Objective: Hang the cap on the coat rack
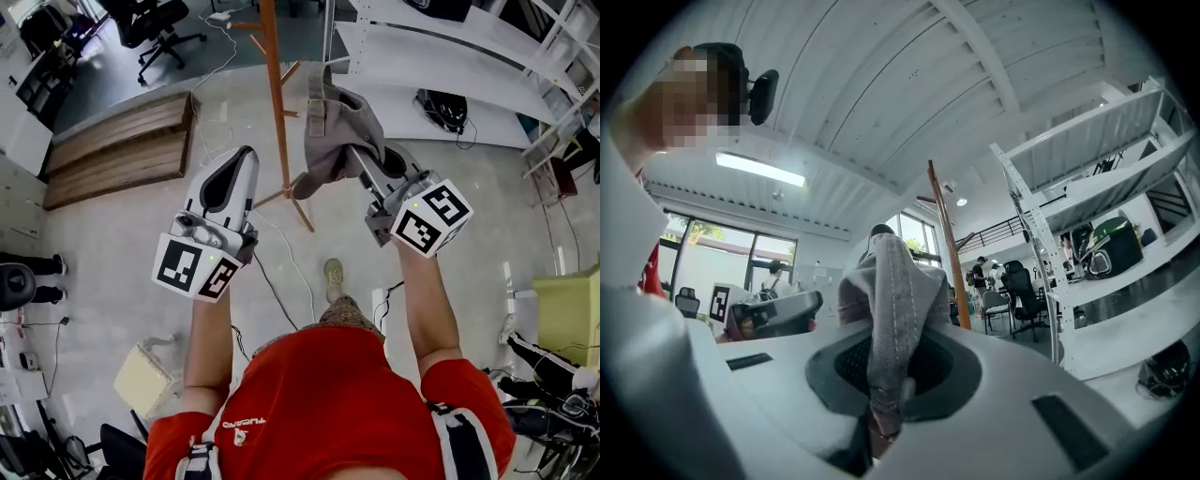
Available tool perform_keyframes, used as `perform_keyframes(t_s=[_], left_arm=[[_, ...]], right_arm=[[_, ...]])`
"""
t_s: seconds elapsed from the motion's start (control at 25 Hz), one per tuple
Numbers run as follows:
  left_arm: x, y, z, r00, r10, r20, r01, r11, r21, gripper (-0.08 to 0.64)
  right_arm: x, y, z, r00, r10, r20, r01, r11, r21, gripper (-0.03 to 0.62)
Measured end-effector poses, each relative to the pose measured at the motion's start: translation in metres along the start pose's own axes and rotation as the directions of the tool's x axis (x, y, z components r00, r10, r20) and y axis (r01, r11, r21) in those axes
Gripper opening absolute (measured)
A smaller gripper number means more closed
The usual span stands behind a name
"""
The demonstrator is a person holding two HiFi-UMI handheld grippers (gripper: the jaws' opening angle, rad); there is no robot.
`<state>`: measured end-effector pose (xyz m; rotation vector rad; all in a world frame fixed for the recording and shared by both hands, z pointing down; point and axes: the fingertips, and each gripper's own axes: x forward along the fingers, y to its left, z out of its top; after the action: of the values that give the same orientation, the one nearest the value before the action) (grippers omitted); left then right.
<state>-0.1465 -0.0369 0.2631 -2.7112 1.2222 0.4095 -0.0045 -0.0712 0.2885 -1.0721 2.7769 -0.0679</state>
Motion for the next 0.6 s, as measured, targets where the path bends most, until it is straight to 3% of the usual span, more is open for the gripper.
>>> perform_keyframes(t_s=[0.24, 0.6], left_arm=[[0.096, 0.038, -0.016, 0.999, 0.053, 0.006, -0.054, 0.998, 0.031, 0.008], [0.194, 0.084, -0.034, 0.991, 0.136, 0.008, -0.136, 0.990, 0.038, 0.008]], right_arm=[[0.053, -0.110, 0.033, 0.996, 0.086, 0.010, -0.086, 0.996, -0.013, 0.031], [0.141, -0.235, 0.073, 0.976, 0.213, -0.038, -0.215, 0.976, -0.044, 0.031]])
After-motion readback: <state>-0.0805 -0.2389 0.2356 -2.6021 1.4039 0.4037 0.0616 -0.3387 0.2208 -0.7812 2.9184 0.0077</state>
